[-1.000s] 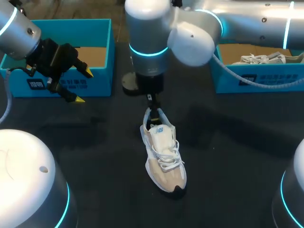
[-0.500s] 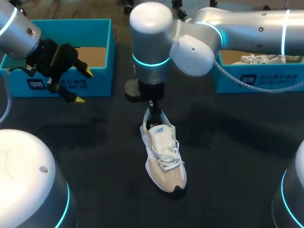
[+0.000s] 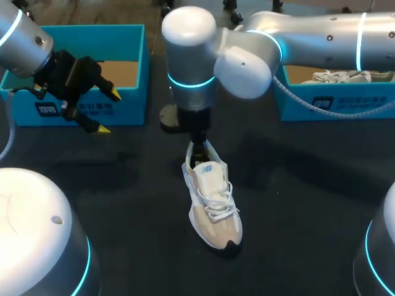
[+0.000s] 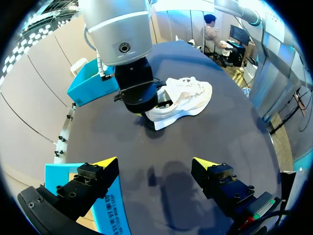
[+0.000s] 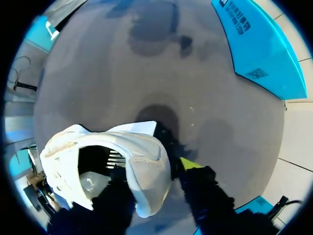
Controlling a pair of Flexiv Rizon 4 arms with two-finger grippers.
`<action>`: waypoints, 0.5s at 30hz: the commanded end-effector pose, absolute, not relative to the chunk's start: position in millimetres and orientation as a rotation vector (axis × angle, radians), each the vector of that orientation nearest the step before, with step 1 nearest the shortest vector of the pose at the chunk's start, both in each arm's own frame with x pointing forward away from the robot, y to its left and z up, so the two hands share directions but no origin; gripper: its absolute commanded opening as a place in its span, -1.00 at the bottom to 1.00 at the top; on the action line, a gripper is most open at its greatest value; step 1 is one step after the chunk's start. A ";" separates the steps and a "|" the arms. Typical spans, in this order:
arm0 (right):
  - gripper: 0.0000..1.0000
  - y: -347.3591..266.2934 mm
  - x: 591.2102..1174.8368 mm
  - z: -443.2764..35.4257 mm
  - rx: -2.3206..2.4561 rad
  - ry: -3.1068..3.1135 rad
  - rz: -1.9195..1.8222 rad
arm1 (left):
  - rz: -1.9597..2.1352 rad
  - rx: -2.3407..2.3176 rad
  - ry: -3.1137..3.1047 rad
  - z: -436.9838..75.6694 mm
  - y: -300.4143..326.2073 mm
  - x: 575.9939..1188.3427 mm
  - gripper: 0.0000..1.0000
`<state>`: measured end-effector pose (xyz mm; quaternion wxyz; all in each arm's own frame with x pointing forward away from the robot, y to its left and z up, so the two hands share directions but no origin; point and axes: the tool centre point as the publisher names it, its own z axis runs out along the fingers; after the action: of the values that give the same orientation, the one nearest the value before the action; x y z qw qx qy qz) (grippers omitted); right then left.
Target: Take the shoe out of the shoebox, open the shoe tongue, remove and reinsert the insole, then place the shoe into the shoebox
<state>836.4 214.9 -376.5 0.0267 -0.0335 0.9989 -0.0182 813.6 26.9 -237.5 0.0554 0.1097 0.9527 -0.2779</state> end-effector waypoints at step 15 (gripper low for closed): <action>-1.00 226.9 833.7 -307.3 0.166 3.086 -0.023 | -0.838 0.334 2.895 -237.1 26.9 813.9 1.00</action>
<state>833.0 230.2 -333.6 0.0258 0.0546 0.9982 -0.0038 813.6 26.8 -237.5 0.0553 0.1098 0.9527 -0.2778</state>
